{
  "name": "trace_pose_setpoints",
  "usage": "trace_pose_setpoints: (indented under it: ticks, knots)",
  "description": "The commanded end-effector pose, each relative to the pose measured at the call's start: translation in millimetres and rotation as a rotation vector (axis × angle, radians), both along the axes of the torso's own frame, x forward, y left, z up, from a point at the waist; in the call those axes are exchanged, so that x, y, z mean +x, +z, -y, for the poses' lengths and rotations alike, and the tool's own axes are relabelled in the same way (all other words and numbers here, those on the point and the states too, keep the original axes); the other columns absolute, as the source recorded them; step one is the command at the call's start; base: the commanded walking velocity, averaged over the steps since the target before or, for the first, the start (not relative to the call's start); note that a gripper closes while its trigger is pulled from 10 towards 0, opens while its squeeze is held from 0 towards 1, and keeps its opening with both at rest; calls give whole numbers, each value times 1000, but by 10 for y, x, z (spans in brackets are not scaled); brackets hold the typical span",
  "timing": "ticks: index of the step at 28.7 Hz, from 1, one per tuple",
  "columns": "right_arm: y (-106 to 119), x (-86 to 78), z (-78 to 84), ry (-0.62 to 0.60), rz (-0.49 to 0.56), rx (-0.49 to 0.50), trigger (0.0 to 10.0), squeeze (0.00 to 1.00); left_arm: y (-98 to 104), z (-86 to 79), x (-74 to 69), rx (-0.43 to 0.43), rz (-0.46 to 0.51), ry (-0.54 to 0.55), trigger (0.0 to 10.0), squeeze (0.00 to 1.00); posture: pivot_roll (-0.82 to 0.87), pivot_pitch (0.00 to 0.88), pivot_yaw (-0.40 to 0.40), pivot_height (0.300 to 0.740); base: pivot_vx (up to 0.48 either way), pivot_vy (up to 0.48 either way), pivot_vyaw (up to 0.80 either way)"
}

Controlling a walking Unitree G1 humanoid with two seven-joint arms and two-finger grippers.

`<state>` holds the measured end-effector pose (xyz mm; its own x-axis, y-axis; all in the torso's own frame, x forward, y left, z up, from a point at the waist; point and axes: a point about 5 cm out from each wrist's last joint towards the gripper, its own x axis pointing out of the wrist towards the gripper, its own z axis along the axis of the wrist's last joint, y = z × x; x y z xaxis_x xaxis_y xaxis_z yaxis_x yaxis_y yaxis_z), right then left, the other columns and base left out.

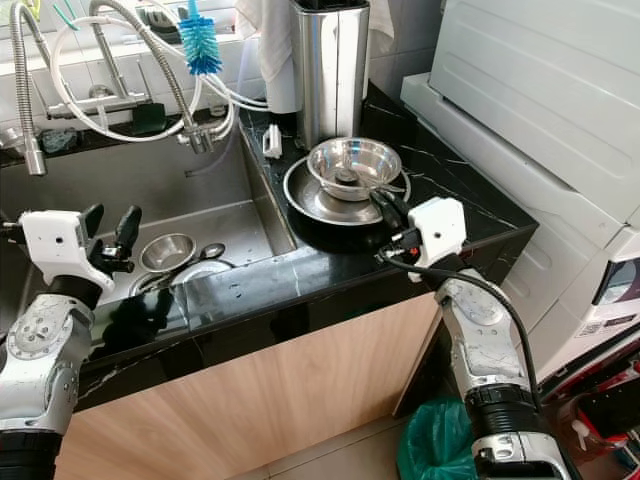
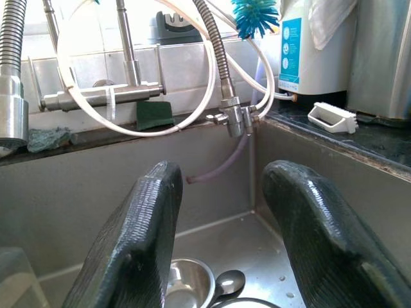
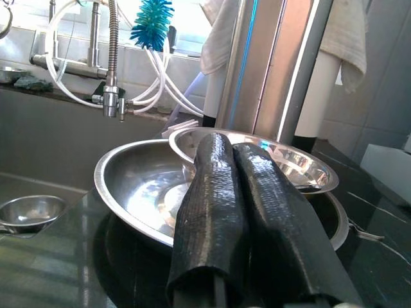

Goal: Kitchen organization

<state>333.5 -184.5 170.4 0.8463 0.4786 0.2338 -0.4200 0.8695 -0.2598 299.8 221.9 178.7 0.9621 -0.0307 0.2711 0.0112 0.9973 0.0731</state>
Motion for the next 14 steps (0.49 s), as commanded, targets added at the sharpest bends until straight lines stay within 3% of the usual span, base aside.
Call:
trace_pose_setpoints:
  ticks: [1, 14]
  knots:
    - [34, 15, 4, -3, 12, -1, 0, 0, 55, -28, 14, -5, 18, 15, 10000, 0, 39, 25, 32, 740, 0, 0, 0]
    - [255, 1, -71, 8, 107, -5, 0, 0, 54, -18, 15, -8, 19, 14, 10000, 0, 35, 29, 33, 740, 0, 0, 0]
